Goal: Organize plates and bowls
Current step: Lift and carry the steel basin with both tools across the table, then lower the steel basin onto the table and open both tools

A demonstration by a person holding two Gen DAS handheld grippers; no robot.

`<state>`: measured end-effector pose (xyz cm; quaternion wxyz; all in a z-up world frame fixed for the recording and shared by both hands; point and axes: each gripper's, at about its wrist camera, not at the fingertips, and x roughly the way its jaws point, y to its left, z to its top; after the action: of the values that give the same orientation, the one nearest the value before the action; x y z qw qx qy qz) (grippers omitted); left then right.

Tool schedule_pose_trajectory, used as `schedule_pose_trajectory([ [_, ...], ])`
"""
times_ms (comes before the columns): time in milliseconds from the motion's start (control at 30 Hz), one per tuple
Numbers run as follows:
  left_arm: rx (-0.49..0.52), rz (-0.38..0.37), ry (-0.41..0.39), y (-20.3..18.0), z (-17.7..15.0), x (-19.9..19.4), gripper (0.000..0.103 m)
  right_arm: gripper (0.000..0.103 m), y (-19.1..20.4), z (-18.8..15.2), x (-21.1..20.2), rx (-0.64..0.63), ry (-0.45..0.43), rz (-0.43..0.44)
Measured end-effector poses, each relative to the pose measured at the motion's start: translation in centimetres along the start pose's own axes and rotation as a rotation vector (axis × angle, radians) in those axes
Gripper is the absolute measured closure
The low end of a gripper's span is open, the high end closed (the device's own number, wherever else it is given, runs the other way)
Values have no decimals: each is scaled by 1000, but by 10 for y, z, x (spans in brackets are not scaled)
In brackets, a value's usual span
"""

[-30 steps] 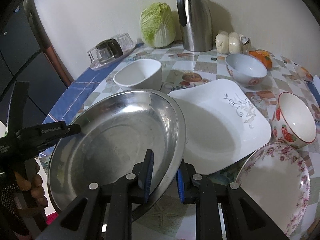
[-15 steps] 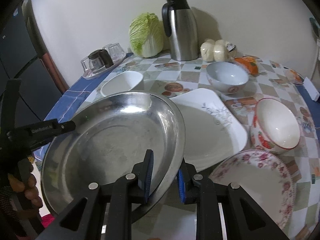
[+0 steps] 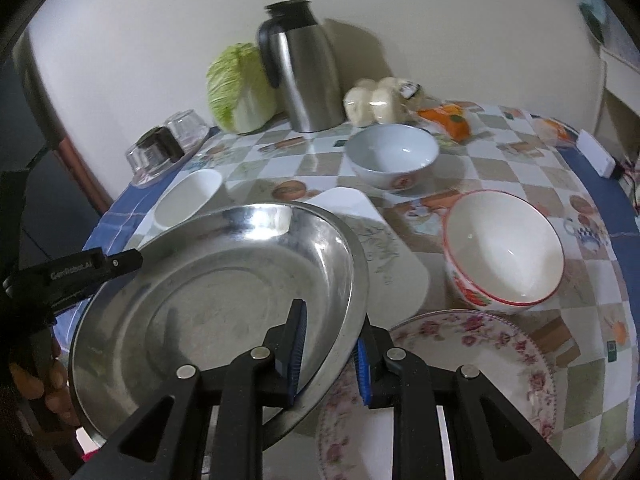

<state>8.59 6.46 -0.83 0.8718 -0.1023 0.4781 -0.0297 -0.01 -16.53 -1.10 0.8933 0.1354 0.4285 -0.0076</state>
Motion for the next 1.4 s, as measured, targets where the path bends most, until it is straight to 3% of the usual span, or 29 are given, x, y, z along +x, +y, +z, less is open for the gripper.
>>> schedule_pose_trajectory([
  [500, 77, -28, 39, -45, 8, 26, 63, 79, -45, 11, 17, 123, 14, -25],
  [1400, 73, -82, 9, -58, 33, 43, 63, 79, -50, 26, 36, 134, -28, -72],
])
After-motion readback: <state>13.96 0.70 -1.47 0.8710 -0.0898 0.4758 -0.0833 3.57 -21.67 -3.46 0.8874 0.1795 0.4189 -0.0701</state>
